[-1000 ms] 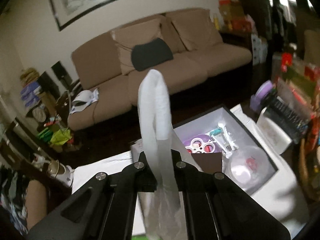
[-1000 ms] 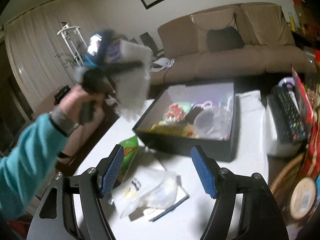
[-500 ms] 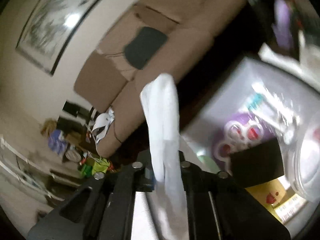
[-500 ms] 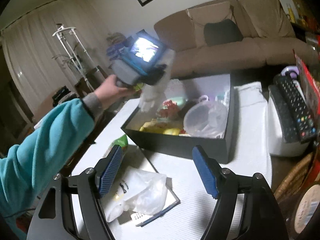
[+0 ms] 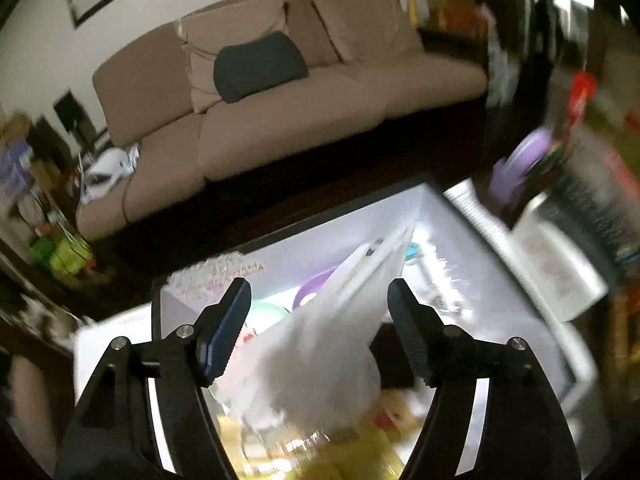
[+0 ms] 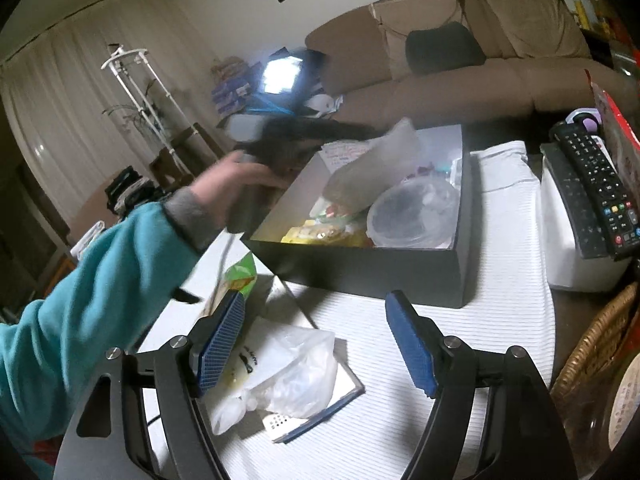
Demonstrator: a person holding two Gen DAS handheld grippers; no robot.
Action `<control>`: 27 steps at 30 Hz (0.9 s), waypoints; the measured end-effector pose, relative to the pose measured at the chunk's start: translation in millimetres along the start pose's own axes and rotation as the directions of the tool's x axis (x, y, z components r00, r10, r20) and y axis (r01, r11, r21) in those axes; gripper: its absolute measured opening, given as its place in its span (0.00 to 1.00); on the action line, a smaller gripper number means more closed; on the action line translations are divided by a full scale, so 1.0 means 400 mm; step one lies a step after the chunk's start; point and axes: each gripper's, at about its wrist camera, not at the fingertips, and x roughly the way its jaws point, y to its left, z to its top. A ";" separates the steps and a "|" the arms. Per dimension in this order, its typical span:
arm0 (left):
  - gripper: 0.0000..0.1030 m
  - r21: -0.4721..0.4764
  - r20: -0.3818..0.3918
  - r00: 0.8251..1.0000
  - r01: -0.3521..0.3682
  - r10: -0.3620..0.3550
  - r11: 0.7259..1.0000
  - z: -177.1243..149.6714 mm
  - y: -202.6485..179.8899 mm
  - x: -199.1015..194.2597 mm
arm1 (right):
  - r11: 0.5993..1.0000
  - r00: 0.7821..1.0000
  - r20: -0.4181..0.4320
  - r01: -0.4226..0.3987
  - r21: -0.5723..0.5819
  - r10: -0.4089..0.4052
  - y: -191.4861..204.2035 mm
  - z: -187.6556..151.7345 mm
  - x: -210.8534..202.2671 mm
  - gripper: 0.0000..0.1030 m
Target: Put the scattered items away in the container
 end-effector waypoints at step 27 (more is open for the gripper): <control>0.79 -0.283 -0.073 0.992 0.077 -0.101 0.956 -0.731 0.024 -0.525 | 0.986 0.983 -0.121 0.129 -0.104 -0.141 0.175 0.123 0.089 0.75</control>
